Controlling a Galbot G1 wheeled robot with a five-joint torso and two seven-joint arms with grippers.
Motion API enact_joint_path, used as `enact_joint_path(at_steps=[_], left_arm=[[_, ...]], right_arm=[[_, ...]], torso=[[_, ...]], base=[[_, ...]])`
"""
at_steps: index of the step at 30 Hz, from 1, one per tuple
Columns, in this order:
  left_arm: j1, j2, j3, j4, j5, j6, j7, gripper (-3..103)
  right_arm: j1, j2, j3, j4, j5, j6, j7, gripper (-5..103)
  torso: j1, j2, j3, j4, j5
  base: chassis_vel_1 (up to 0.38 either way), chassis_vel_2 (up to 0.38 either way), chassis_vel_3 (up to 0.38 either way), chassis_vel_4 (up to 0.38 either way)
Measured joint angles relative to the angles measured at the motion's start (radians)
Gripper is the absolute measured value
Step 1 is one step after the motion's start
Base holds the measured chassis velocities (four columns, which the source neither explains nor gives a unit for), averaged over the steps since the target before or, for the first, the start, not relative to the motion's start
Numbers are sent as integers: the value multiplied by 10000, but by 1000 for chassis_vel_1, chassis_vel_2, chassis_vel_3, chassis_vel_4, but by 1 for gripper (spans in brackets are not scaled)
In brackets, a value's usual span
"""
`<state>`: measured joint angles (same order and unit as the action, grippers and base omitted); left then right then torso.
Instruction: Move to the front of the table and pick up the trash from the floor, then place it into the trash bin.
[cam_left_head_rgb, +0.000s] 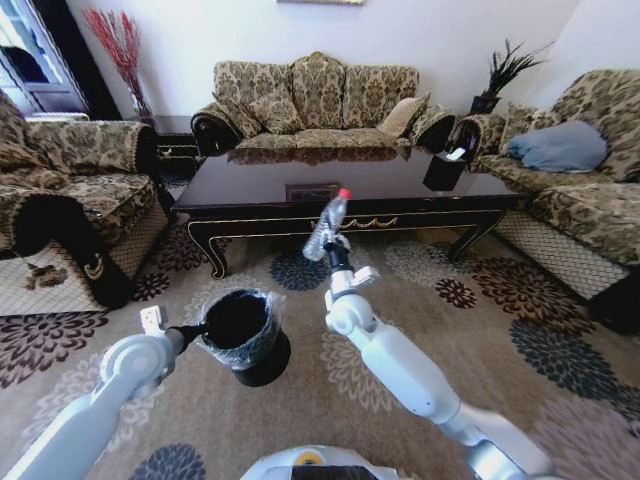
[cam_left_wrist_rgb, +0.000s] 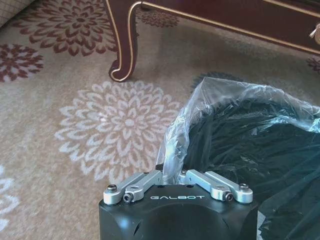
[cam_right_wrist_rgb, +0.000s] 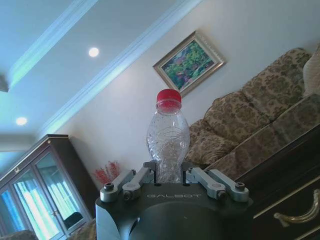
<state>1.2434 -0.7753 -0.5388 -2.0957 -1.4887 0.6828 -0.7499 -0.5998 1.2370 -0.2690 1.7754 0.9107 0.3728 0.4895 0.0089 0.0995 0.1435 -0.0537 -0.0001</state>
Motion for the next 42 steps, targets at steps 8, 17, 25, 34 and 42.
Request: enact_joint_path(at_steps=[8,17,25,34,42], left_arm=[[-560,-72,196,254,-241,-4,-11,4],[-959,12,90,514,-572,-36,-48,4],[-1407,46,152,681,-784,-44,-84,4],[-1299,269,-279,528,-1004,-48,-78,4],[-1081,402,-516,398,-1018,-48,-72,4]], right_arm=[[277,633,-897,-227,-116,132,-91,22],[942,1330,-2251,-740,-4,131,-126,22],[1030,1511,-2970,-1481,-519,291,-279,22],[931,1265,-3082,-2019,-1418,695,-1055,22],[704,1061,-3108,-1753,-1765,839,-1332,30]], torso=[[0,0,0,-1,-1],[-1,0,-1,0,-2],[-1,0,0,0,-1],[-1,0,-1,0,0],[-1,1,-2,1,1]], base=[[0,0,0,0],[0,0,0,0],[0,0,0,0],[0,0,0,0],[0,0,0,0]])
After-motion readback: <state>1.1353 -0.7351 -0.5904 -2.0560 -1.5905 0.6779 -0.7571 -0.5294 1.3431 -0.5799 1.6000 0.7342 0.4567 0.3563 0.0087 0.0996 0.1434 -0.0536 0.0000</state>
